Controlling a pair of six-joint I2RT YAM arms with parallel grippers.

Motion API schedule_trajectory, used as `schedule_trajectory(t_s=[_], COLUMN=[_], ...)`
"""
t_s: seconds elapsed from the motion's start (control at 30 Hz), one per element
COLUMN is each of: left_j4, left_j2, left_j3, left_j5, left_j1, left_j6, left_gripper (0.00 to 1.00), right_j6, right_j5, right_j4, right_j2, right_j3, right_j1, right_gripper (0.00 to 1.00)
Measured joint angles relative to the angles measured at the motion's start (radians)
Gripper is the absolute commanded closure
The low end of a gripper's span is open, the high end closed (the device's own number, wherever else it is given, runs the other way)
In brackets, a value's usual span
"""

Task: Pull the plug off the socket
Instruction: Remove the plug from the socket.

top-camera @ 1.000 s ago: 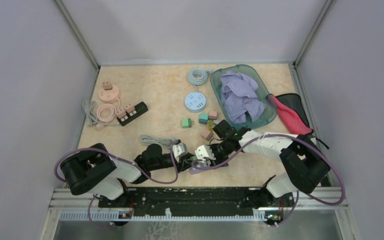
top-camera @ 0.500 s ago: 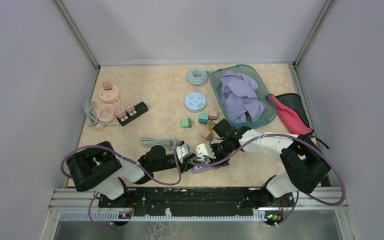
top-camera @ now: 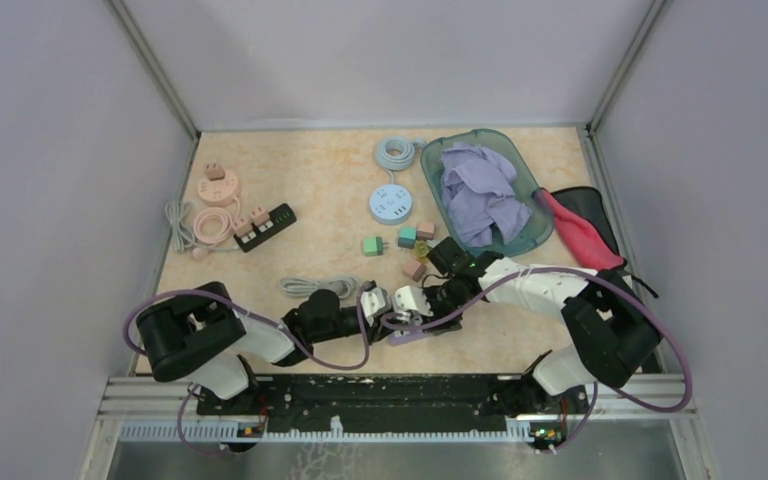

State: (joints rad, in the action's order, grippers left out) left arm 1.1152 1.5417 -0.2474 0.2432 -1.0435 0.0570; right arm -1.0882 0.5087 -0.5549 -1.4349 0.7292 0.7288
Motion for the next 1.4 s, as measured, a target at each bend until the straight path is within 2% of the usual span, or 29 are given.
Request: schedule_trajectory(t_s=[0.73,1.17,1.4], left_j4=[0.193,-0.079,-0.115], left_j2=[-0.085,-0.085,-0.091], left_j3=[0.171,0.021,0.003], left_j5=[-0.064,-0.143,-0.154], left_j1=[-0.009,-0.077,-0.078], left_j6=[-0.031,0.072,0.051], left_gripper=[1.0,1.0,1.0], right_j6=[0.016,0.016,0.016], right_j5=[0.085,0.018,0.01], right_j4=[0.061,0.023,0.014], right_j2=[0.0,-0.012,-0.012], right_j3=[0.007,0.007,0.011], right_j1=[0.023,0.012,0.008], right_gripper=[1.0,1.0,1.0])
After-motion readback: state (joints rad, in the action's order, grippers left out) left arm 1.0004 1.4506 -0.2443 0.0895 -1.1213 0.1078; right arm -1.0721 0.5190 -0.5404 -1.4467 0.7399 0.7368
